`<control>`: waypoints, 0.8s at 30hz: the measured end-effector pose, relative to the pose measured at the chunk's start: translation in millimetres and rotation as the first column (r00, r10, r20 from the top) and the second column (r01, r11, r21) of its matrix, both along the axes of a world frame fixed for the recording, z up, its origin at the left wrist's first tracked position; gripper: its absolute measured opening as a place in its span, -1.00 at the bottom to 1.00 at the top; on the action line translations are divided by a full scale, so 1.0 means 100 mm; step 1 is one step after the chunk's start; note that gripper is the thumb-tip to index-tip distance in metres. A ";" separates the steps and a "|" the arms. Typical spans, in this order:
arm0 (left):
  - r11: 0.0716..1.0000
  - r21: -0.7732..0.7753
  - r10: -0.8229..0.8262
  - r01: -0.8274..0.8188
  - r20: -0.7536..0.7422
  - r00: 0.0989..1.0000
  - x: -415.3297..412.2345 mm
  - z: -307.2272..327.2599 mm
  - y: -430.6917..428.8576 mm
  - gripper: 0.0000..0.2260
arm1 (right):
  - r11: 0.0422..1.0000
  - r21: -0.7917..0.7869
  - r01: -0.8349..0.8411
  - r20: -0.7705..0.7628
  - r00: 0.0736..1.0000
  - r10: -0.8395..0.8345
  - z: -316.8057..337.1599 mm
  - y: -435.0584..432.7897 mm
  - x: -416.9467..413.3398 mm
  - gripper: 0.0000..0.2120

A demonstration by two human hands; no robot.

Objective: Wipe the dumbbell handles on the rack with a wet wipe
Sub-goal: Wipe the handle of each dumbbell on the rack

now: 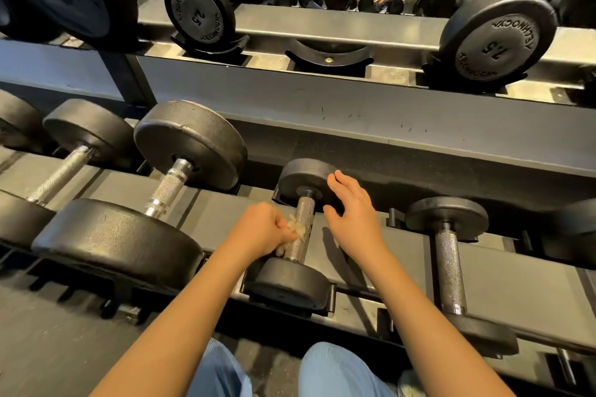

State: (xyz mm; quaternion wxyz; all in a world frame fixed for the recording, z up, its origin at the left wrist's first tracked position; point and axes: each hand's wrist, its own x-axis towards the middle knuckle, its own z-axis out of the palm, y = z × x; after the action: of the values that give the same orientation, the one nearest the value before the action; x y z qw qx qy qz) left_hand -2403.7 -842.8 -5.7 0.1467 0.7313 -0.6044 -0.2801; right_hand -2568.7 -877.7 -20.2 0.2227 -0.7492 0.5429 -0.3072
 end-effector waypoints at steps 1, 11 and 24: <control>0.998 0.057 -0.020 0.020 0.002 1.000 0.04 -0.01 0.04 -0.76 | 1.000 0.004 0.006 -0.002 1.000 -0.006 0.00 0.00 0.01 -0.48; 0.999 0.038 -0.021 0.024 -0.058 0.998 0.05 -0.03 0.07 -0.80 | 0.999 0.048 0.013 -0.069 0.998 -0.010 0.07 0.08 0.05 -0.43; 0.858 -0.500 0.244 -0.118 0.194 0.950 1.17 0.73 0.49 -0.85 | 0.974 -0.145 -0.173 -0.236 0.962 0.136 0.48 0.20 0.84 -0.55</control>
State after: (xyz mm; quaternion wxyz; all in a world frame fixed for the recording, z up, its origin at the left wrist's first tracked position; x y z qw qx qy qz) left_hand -2286.6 -794.1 67.5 0.2726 0.7549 -0.5964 -0.0110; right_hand -2484.4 -857.4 27.8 0.1208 -0.8351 0.4769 -0.2461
